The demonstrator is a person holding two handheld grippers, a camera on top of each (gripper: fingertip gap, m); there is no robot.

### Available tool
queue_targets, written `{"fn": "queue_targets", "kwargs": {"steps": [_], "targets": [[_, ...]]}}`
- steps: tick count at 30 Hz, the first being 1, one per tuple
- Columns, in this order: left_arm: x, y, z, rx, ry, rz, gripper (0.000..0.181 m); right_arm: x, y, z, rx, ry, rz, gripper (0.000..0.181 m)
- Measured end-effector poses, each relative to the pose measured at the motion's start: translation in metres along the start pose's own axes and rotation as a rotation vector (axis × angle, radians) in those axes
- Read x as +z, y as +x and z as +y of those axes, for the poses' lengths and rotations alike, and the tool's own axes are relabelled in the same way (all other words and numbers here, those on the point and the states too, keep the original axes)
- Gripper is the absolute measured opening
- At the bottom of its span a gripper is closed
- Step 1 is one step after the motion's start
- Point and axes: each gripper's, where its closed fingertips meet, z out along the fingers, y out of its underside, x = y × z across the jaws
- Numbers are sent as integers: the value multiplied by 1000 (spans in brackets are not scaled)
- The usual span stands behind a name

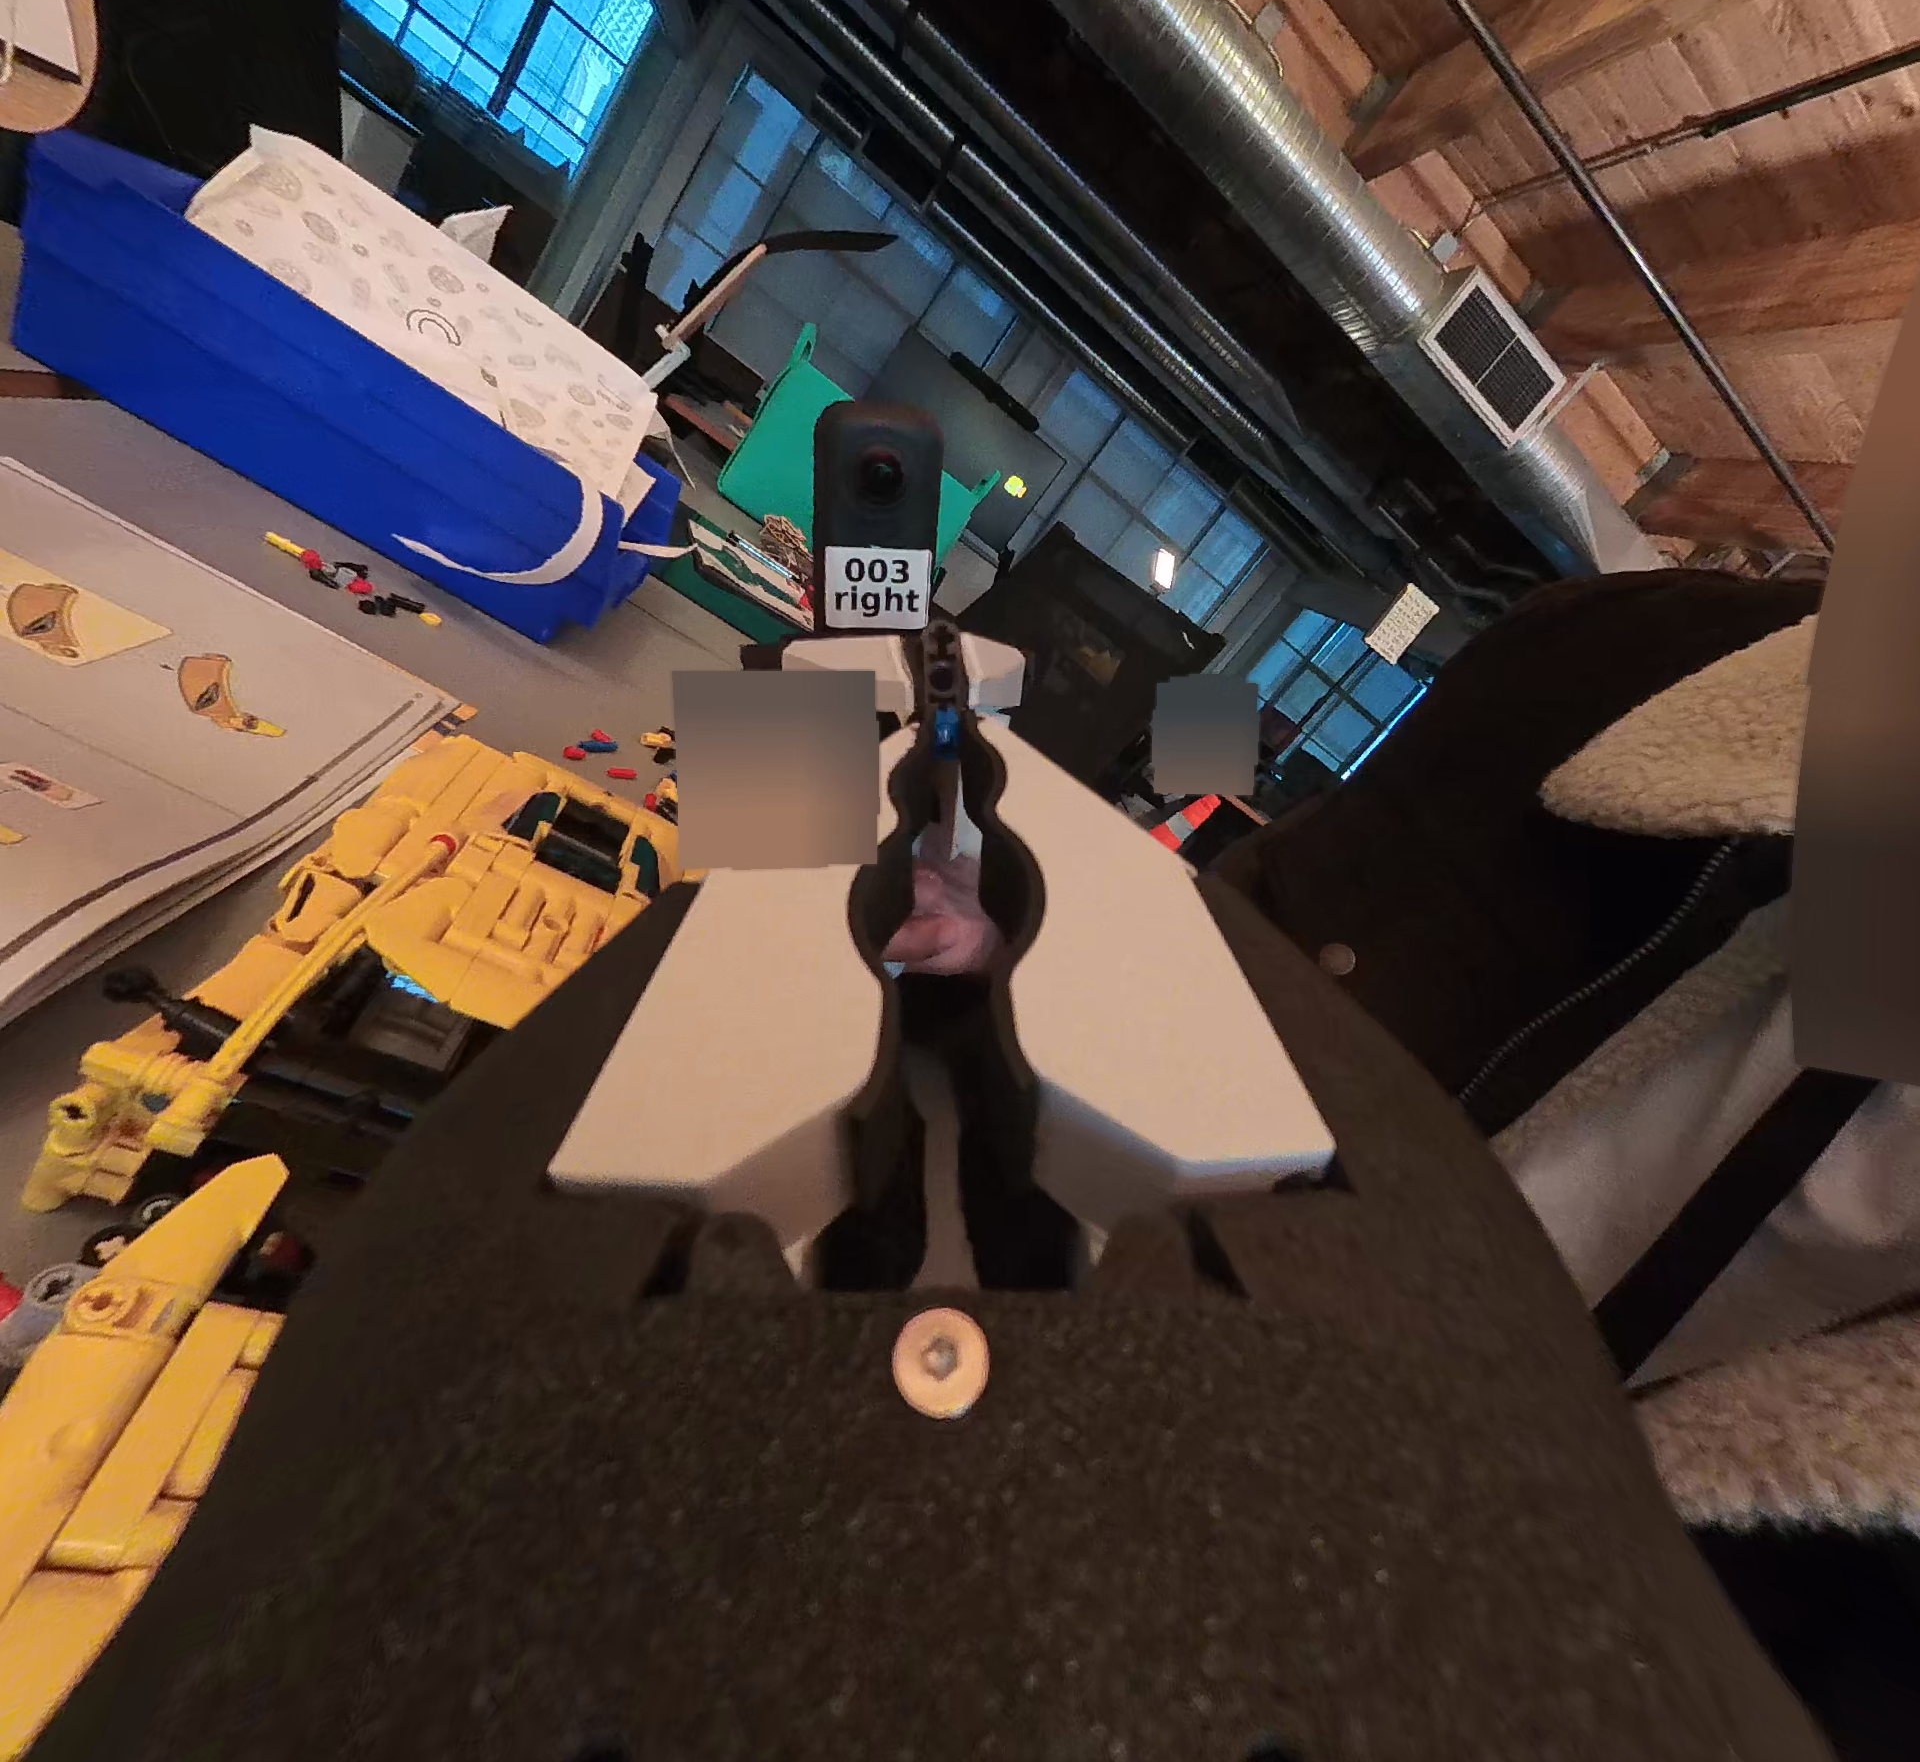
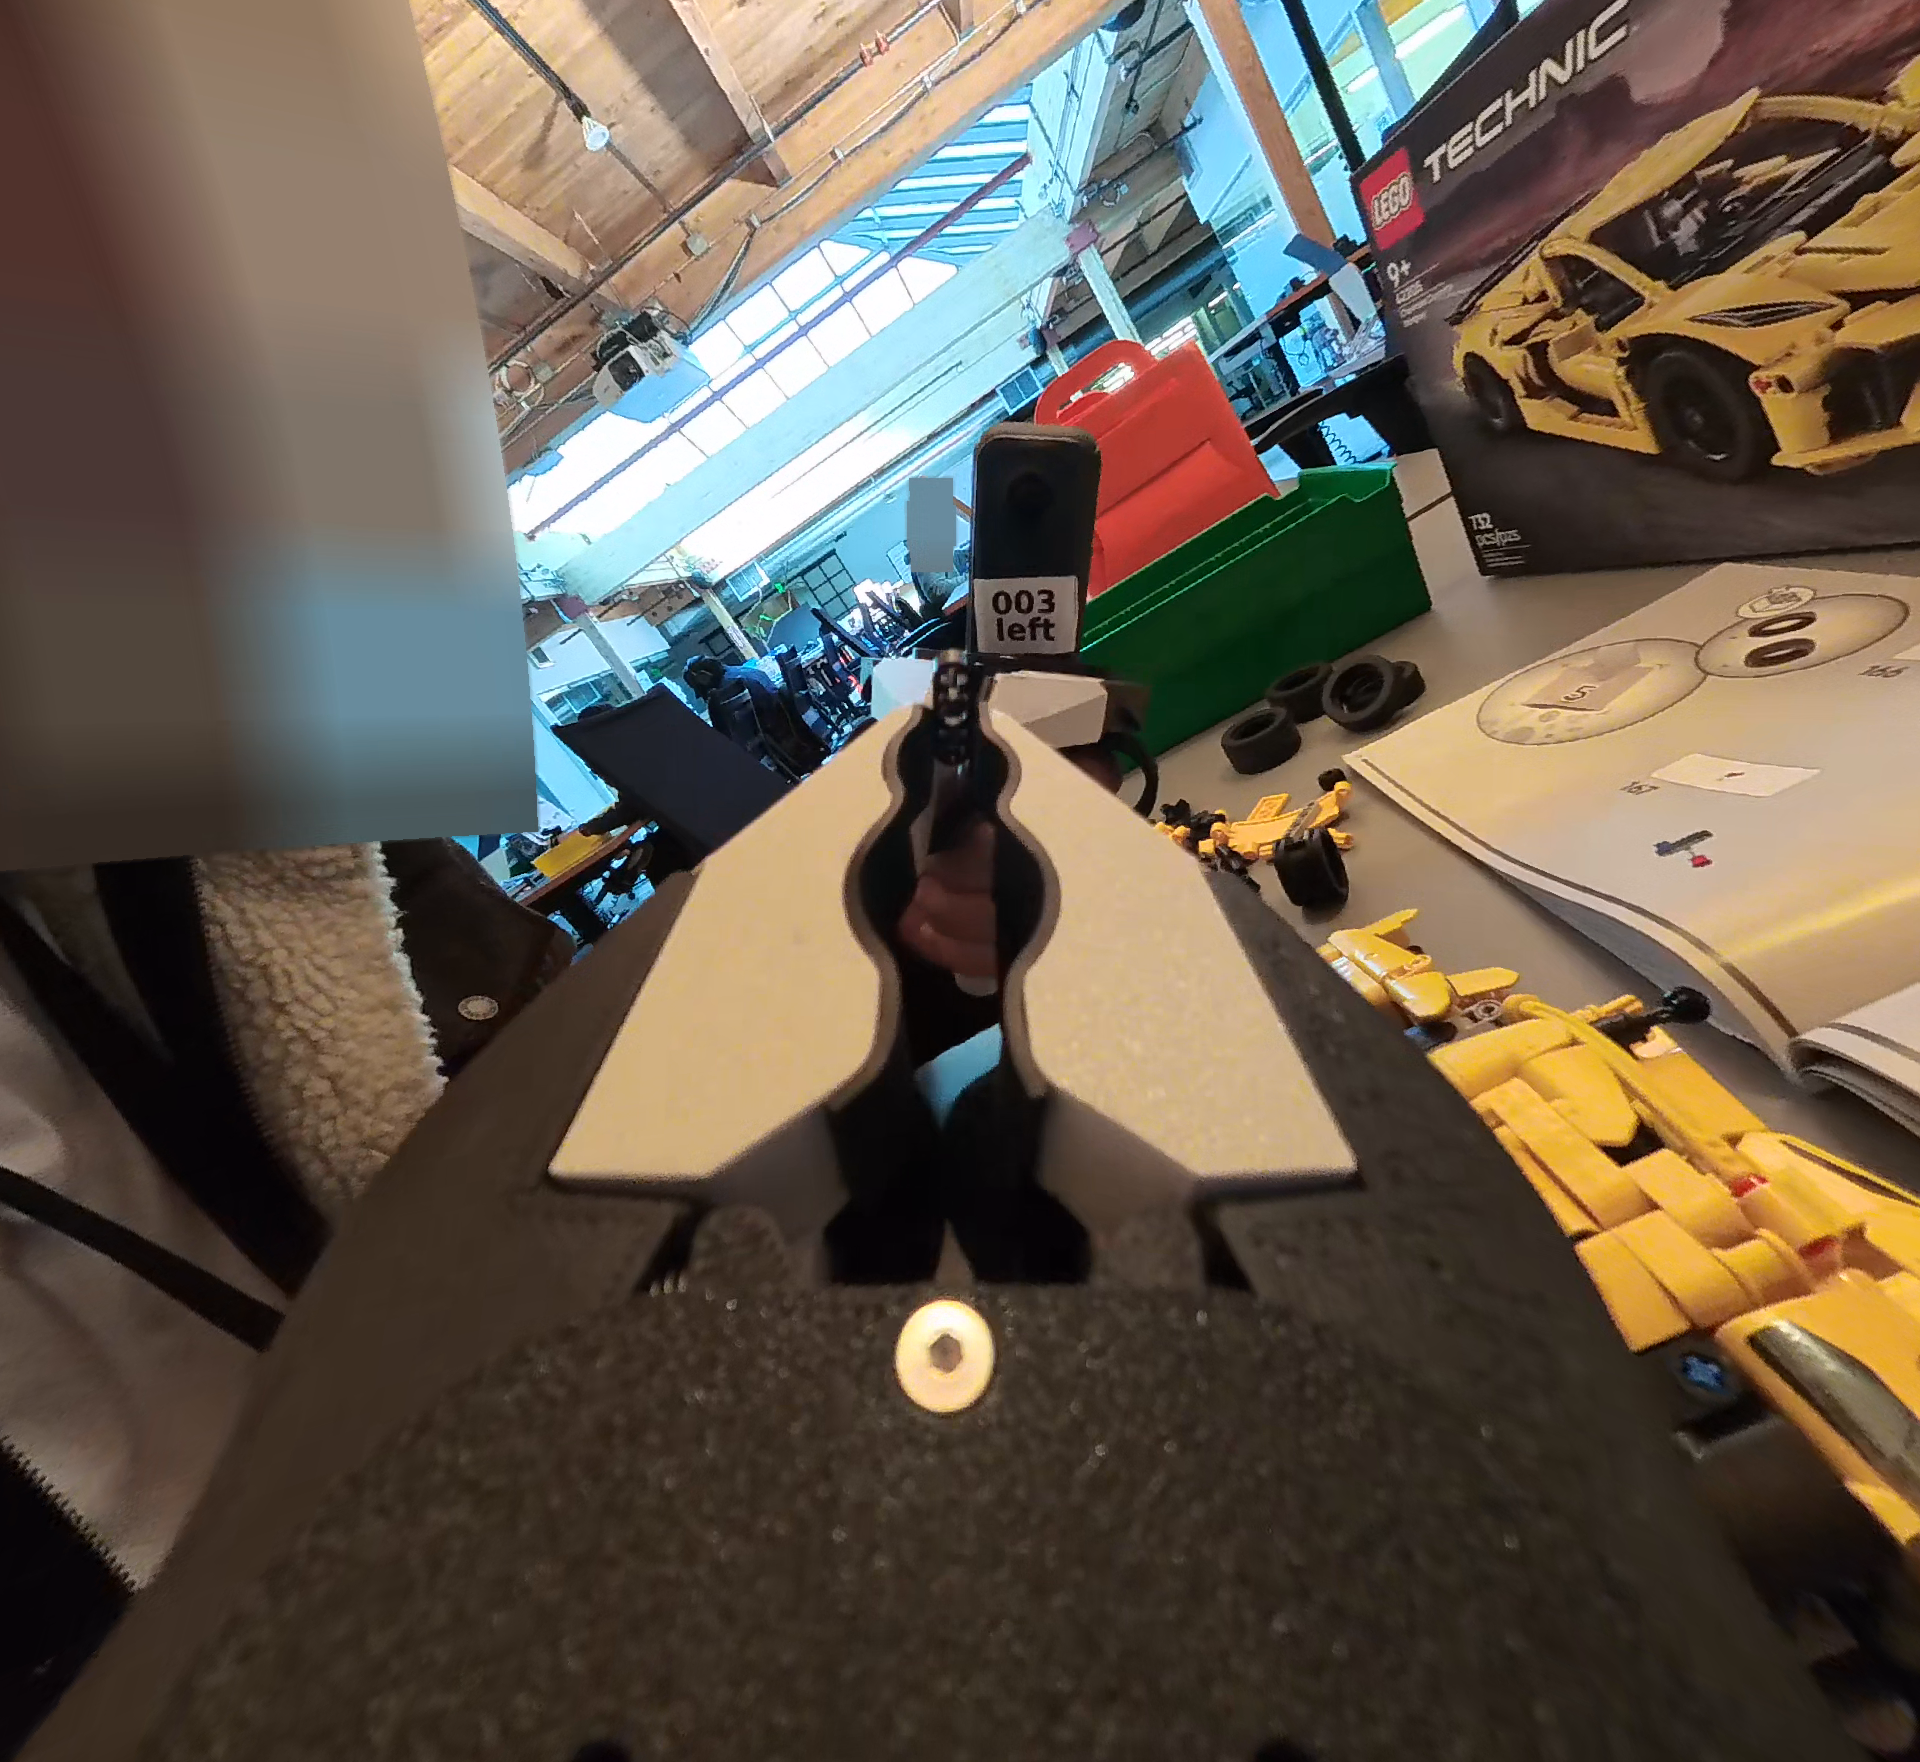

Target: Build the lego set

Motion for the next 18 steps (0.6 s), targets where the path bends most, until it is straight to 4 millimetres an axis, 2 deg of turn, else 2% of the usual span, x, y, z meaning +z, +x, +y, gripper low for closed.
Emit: {"fn": "queue_targets", "kwargs": {"steps": [7,14,18], "targets": [[0,-3,5,-26,-22,-7,4,-1,2,3,-45,-24,30,6],[-1,-5,9,93,-74,-85,4,-2,5,7,91,-24,-12,6],[-1,-6,13,3,-89,-62,4,-3,4,11,-118,-100,59,5]]}}
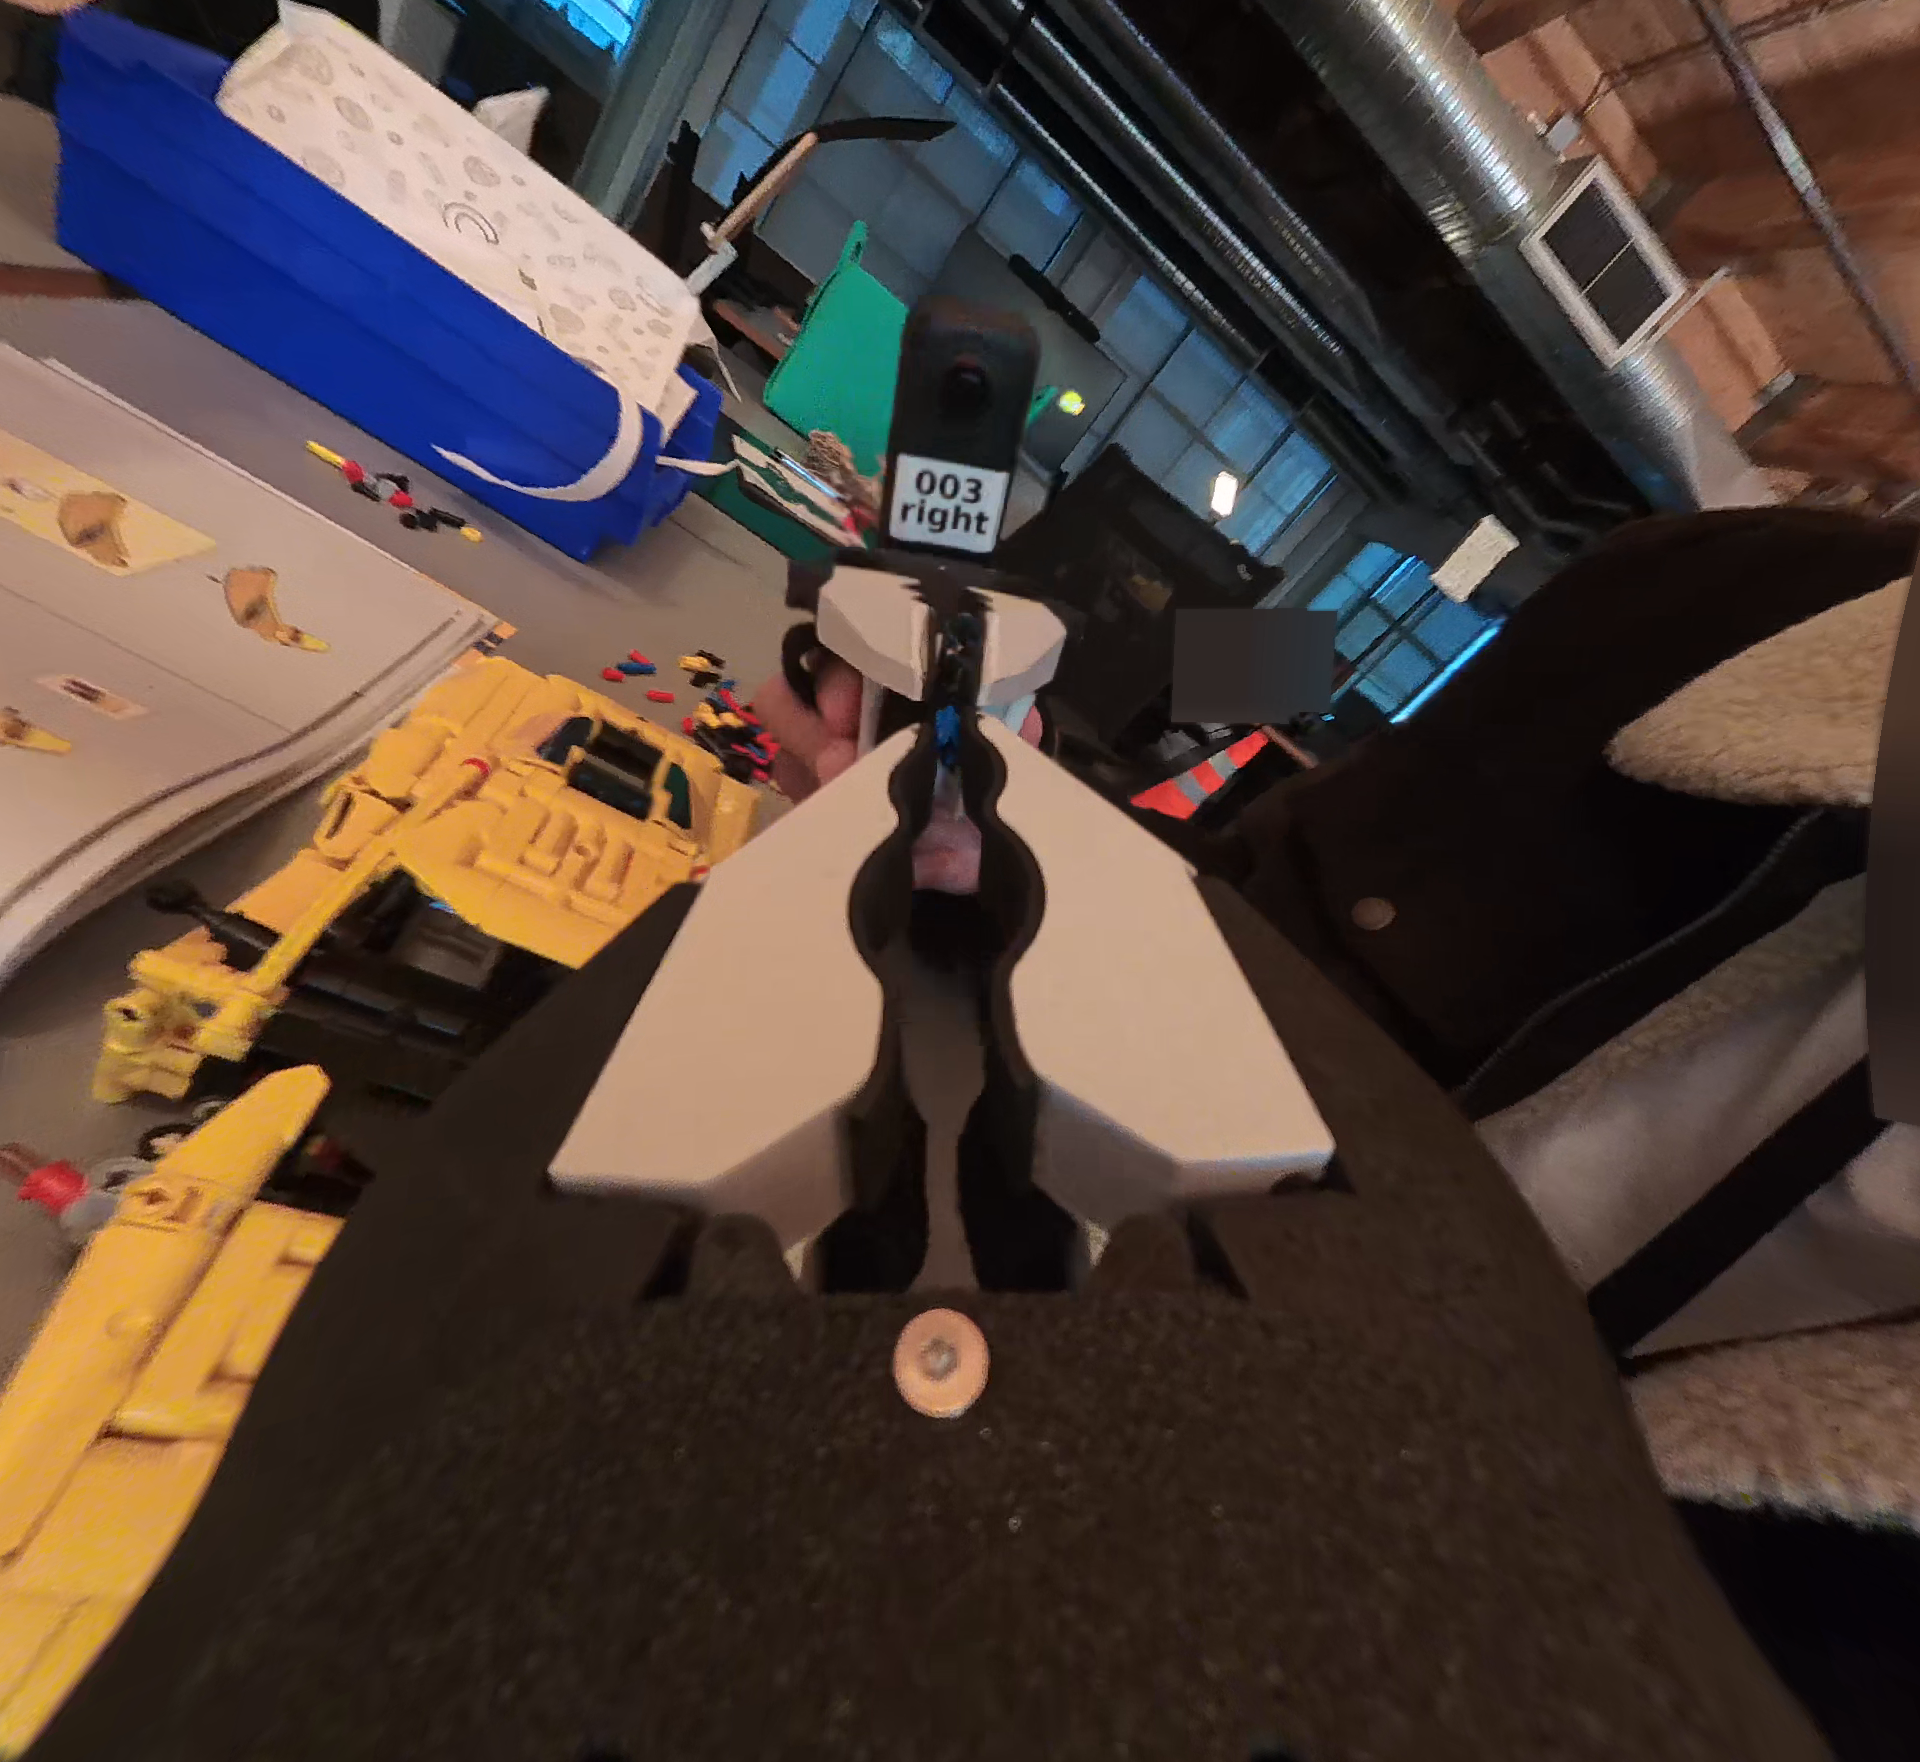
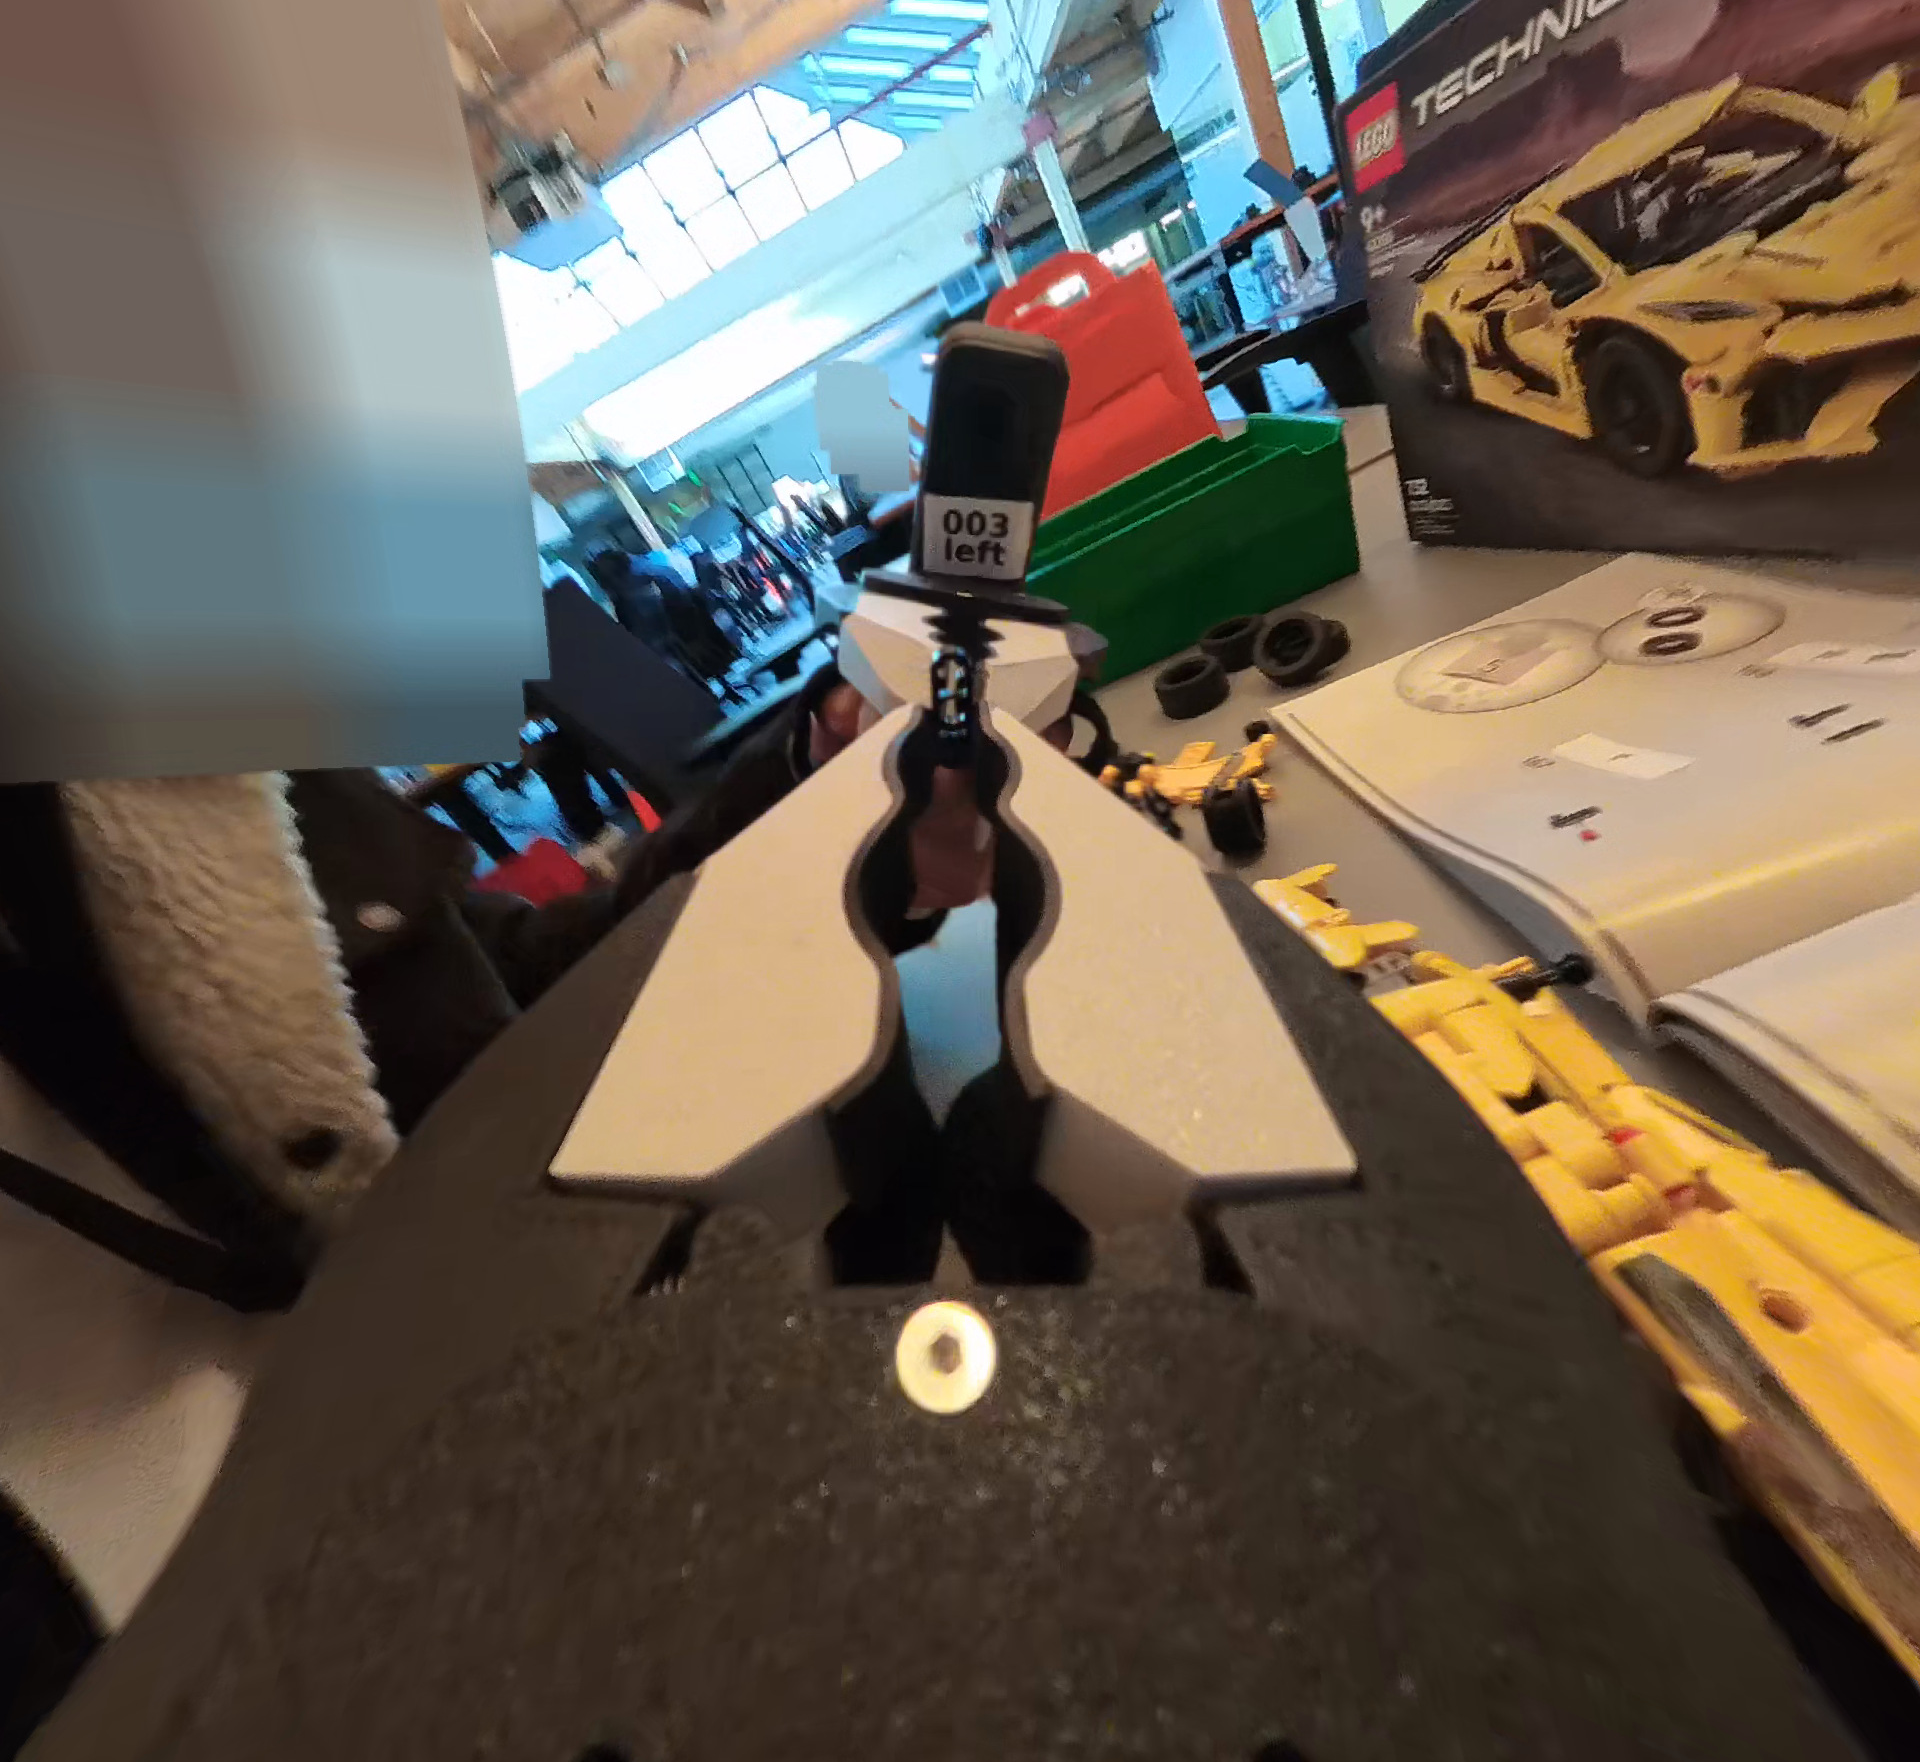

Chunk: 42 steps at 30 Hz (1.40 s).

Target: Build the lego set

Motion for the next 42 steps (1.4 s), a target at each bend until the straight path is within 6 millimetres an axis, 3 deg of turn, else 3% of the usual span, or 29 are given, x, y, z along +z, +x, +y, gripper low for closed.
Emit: {"fn": "queue_targets", "kwargs": {"steps": [4,8,15,19,26,42], "targets": [[1,6,1,-92,13,81,4,0,-6,0,-136,-20,11,5],[1,8,-1,-141,42,128,4,1,-8,-3,-80,17,-27,6],[0,-6,6,-117,-1,35,4,0,5,8,-46,-84,34,5],[1,-4,5,-120,5,57,4,-1,3,6,18,-81,-4,6],[0,-4,4,-124,11,66,4,-1,-1,7,-6,-87,-19,12],[4,5,11,-111,-17,112,4,-4,-7,15,-46,-142,-23,6]]}}
